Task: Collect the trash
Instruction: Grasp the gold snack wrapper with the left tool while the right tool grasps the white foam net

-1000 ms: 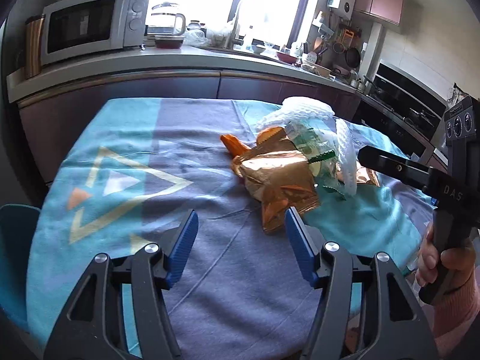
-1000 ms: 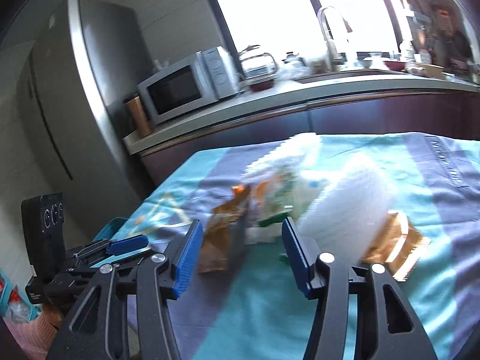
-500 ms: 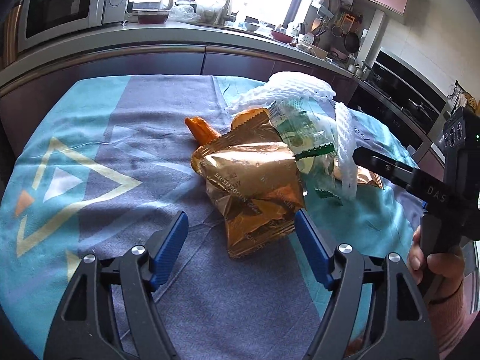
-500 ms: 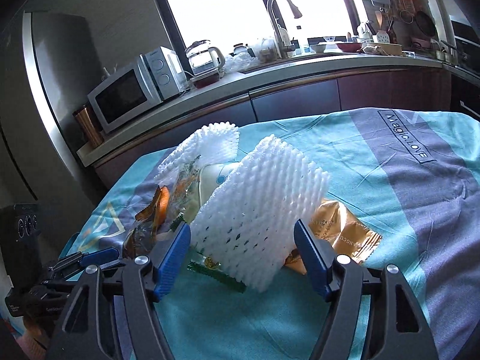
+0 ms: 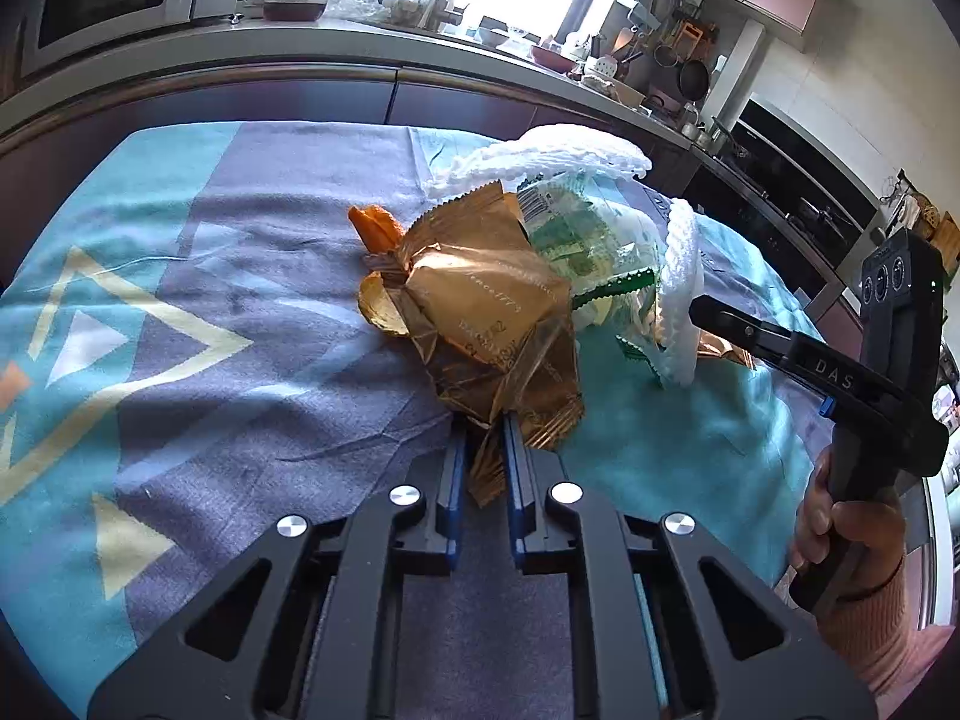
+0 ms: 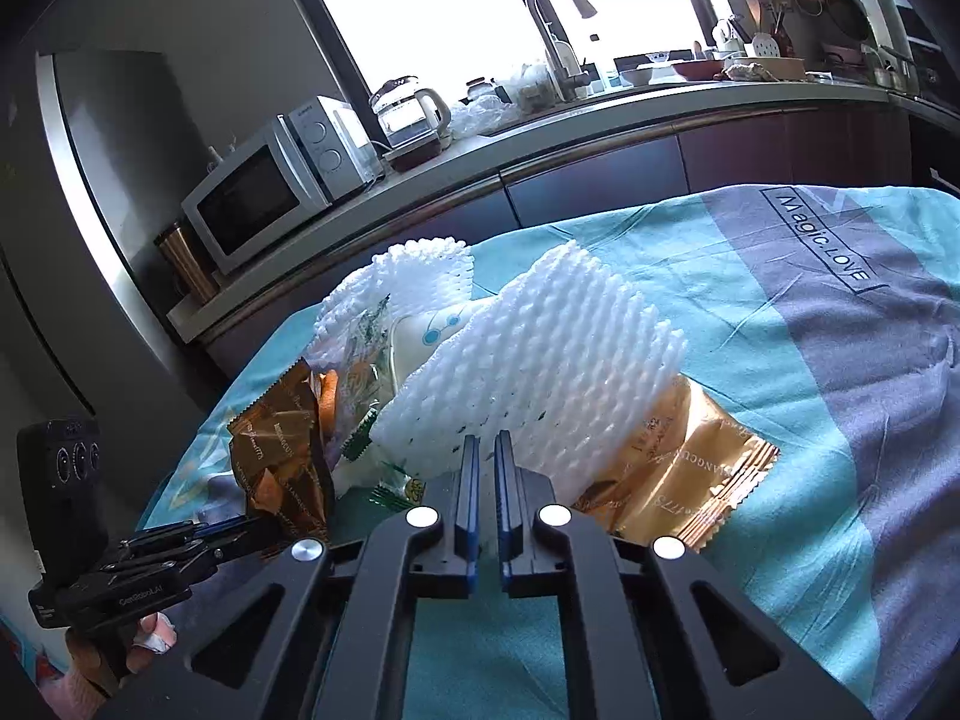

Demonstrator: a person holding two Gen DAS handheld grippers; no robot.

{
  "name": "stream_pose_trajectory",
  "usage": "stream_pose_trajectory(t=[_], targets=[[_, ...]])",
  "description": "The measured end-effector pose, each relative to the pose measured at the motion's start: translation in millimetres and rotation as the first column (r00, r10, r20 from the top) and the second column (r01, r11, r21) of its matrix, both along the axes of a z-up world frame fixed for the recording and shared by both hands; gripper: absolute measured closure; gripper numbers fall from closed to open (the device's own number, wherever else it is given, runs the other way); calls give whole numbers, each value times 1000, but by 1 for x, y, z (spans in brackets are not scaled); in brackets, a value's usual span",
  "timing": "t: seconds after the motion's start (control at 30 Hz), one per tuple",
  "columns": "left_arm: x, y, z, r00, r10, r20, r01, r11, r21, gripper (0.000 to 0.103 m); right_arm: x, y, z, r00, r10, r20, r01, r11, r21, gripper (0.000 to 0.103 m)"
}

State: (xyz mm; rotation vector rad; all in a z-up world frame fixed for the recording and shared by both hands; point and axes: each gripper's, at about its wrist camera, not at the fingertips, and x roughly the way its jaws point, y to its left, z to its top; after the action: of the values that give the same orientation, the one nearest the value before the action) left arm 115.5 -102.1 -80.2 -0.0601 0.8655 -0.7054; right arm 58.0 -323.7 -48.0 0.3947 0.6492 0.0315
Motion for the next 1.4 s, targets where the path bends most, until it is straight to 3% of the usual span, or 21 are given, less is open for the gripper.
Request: stream_pose_trajectory(t=[0.4,0.47,0.5,0.53,0.7,0.77,0.87,0.9,0.93,1.17,1.27,1.33,1.4], targets=[[-20,34,22,997,37,67,-36,999,-5,93,-14,-1,15,999,-20,37,20,1000,2,98],[-23,41,24,996,50,80,-50,999,-3,93,-11,-6,12,999,-43,13,43,999,5,71],[-24,45,24,995,54,83,-54,999,-6,93,-11,-7,11,998,-57,14,57,998,0,50],[-25,49,24,995,58,83,-58,998,-8,93,-9,-7,10,998,-64,14,64,998,2,41],[-25,60,26,993,78,88,-77,997,-17,93,11,-2,-2,997,-41,-61,41,999,-6,37],[-25,63,26,993,81,88,-80,997,-20,93,16,-1,-8,996,-30,-80,30,1000,3,45],[-28,65,26,992,86,93,-85,996,-14,93,17,-2,-10,997,-20,-78,21,999,23,70],[-28,66,26,992,87,93,-86,996,-15,93,16,-4,-11,997,-16,-80,19,999,38,91],[-29,67,26,992,87,92,-86,996,-15,93,16,-6,-13,996,-10,-84,14,998,53,102],[-33,70,27,990,98,96,-98,995,-14,93,4,-7,-4,999,1,-40,2,998,58,102],[-35,72,28,989,102,104,-101,995,-13,93,5,-16,-1,999,-26,-42,30,996,83,90],[-35,75,28,989,107,104,-106,994,-14,93,8,-25,-1,998,-50,-41,54,992,114,57],[-34,76,28,988,112,107,-112,994,-12,93,12,-35,-2,997,-74,-38,79,987,139,44]])
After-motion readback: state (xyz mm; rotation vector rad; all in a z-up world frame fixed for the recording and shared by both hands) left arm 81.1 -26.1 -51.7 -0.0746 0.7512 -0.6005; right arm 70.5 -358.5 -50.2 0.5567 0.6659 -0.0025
